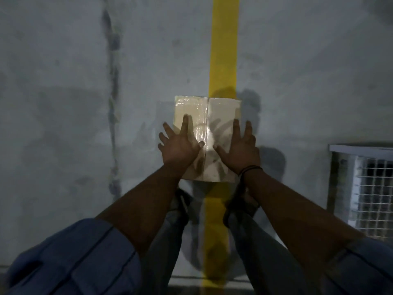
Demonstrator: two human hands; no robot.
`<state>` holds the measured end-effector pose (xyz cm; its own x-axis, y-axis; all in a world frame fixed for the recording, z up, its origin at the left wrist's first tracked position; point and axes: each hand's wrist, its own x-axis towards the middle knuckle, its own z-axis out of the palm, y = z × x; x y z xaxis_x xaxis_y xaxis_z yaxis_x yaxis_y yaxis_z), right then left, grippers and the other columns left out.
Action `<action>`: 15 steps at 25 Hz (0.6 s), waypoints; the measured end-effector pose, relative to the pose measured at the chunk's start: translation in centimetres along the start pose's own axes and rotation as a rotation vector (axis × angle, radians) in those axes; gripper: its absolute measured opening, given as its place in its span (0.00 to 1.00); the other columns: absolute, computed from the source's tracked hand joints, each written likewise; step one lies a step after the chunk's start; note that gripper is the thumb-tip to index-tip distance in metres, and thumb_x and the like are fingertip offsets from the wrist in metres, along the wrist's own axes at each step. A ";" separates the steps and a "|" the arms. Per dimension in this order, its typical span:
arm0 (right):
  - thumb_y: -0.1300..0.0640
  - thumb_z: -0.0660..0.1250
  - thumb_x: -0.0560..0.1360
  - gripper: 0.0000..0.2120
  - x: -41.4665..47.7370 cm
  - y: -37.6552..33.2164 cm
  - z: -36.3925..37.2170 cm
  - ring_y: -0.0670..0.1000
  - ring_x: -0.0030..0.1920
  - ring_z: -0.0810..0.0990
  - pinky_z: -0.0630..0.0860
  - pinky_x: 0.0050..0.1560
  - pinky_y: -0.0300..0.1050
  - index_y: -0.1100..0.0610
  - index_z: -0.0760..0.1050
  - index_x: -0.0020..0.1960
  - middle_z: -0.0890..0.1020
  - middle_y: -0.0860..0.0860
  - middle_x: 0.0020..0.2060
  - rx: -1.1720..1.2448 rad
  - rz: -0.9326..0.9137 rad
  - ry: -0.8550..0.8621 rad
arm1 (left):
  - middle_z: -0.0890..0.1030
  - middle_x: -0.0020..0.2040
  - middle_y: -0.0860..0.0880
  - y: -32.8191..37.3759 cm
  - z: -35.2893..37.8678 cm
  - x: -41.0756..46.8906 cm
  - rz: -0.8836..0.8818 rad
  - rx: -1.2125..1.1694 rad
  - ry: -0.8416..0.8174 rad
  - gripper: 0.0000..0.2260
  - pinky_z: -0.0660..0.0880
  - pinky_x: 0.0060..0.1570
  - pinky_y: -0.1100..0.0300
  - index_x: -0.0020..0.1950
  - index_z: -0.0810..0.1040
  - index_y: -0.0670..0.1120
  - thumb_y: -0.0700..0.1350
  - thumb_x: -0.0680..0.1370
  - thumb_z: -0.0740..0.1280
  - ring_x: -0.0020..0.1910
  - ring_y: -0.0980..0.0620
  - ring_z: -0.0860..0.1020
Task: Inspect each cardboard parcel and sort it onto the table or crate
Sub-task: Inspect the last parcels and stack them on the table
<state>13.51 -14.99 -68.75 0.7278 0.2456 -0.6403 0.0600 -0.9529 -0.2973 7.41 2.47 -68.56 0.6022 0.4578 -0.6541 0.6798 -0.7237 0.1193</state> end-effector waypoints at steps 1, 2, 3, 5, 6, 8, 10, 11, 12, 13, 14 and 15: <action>0.31 0.65 0.77 0.51 1.4 0.1 1.3 0.67 0.79 0.56 0.68 0.70 0.67 0.48 0.38 0.85 0.38 0.58 0.83 0.027 0.018 0.002 | 0.47 0.82 0.32 -0.2 1.2 1.7 -0.004 -0.024 -0.018 0.47 0.62 0.73 0.30 0.84 0.40 0.61 0.68 0.76 0.69 0.79 0.25 0.54; 0.31 0.66 0.76 0.52 2.9 0.5 2.8 0.67 0.79 0.57 0.68 0.70 0.67 0.47 0.37 0.84 0.37 0.58 0.83 0.056 0.030 0.006 | 0.48 0.82 0.31 -0.6 2.6 3.3 -0.005 -0.048 -0.032 0.49 0.62 0.72 0.29 0.84 0.39 0.62 0.67 0.76 0.70 0.78 0.25 0.54; 0.31 0.67 0.76 0.53 3.9 0.6 4.0 0.68 0.78 0.58 0.68 0.70 0.67 0.46 0.36 0.84 0.35 0.58 0.83 0.082 0.039 0.008 | 0.51 0.81 0.31 -0.8 3.6 4.6 -0.001 -0.079 -0.038 0.51 0.64 0.71 0.29 0.83 0.38 0.62 0.67 0.74 0.72 0.77 0.24 0.58; 0.31 0.68 0.75 0.54 5.2 0.7 5.8 0.70 0.77 0.59 0.67 0.70 0.66 0.45 0.34 0.84 0.36 0.58 0.82 0.118 0.044 0.021 | 0.57 0.77 0.33 -1.4 5.3 6.1 0.041 -0.156 -0.004 0.54 0.73 0.66 0.34 0.84 0.39 0.61 0.68 0.72 0.74 0.69 0.27 0.69; 0.31 0.68 0.75 0.55 5.6 0.8 6.5 0.70 0.77 0.59 0.67 0.70 0.66 0.45 0.33 0.83 0.37 0.59 0.82 0.130 0.043 0.038 | 0.59 0.75 0.34 -1.7 5.7 6.3 0.062 -0.197 0.017 0.55 0.76 0.63 0.37 0.84 0.40 0.60 0.69 0.71 0.74 0.64 0.29 0.74; 0.31 0.69 0.75 0.55 5.5 0.7 6.9 0.70 0.77 0.59 0.68 0.70 0.65 0.46 0.34 0.84 0.39 0.60 0.82 0.151 0.047 0.055 | 0.60 0.74 0.34 -2.3 5.8 5.9 0.092 -0.230 0.017 0.56 0.78 0.60 0.40 0.85 0.42 0.59 0.71 0.69 0.74 0.59 0.31 0.77; 0.30 0.69 0.74 0.56 4.3 0.3 5.9 0.70 0.77 0.59 0.67 0.71 0.65 0.45 0.34 0.84 0.40 0.60 0.83 0.186 0.067 0.059 | 0.61 0.74 0.35 -1.9 4.5 4.4 0.102 -0.213 0.019 0.57 0.79 0.60 0.42 0.85 0.42 0.60 0.73 0.68 0.73 0.61 0.32 0.77; 0.29 0.69 0.73 0.56 3.3 0.0 4.8 0.70 0.77 0.60 0.67 0.71 0.65 0.45 0.34 0.84 0.40 0.60 0.83 0.203 0.077 0.068 | 0.61 0.74 0.35 -1.4 3.4 3.5 0.105 -0.200 0.029 0.57 0.79 0.60 0.42 0.85 0.42 0.60 0.74 0.67 0.73 0.62 0.33 0.76; 0.28 0.69 0.73 0.57 1.9 -0.7 3.1 0.70 0.77 0.60 0.68 0.71 0.65 0.45 0.35 0.84 0.41 0.59 0.83 0.210 0.082 0.087 | 0.60 0.74 0.36 -0.8 1.5 2.4 0.111 -0.186 0.040 0.57 0.79 0.60 0.42 0.84 0.42 0.61 0.75 0.67 0.72 0.62 0.32 0.75; 0.28 0.68 0.72 0.57 0.5 -1.4 1.1 0.70 0.77 0.60 0.68 0.71 0.65 0.46 0.36 0.84 0.41 0.60 0.83 0.216 0.084 0.112 | 0.60 0.74 0.36 0.0 -0.7 1.2 0.119 -0.182 0.048 0.57 0.78 0.60 0.41 0.84 0.41 0.62 0.76 0.66 0.72 0.63 0.32 0.75; 0.27 0.68 0.72 0.56 -1.0 -2.0 -1.1 0.70 0.76 0.61 0.69 0.71 0.65 0.46 0.37 0.84 0.42 0.60 0.83 0.224 0.085 0.147 | 0.60 0.75 0.37 0.8 -3.0 -0.1 0.131 -0.187 0.058 0.57 0.77 0.61 0.41 0.84 0.41 0.62 0.76 0.66 0.71 0.63 0.32 0.74; 0.27 0.68 0.72 0.56 -2.6 -2.8 -3.9 0.69 0.76 0.62 0.69 0.70 0.64 0.46 0.38 0.85 0.43 0.60 0.83 0.233 0.081 0.186 | 0.59 0.75 0.37 1.7 -5.8 -1.7 0.148 -0.191 0.070 0.57 0.76 0.62 0.41 0.84 0.41 0.63 0.76 0.66 0.71 0.63 0.32 0.73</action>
<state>14.08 -13.65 -63.49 0.8376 0.1129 -0.5346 -0.1462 -0.8964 -0.4184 9.99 3.42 -62.86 0.7241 0.3932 -0.5666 0.6446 -0.6781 0.3532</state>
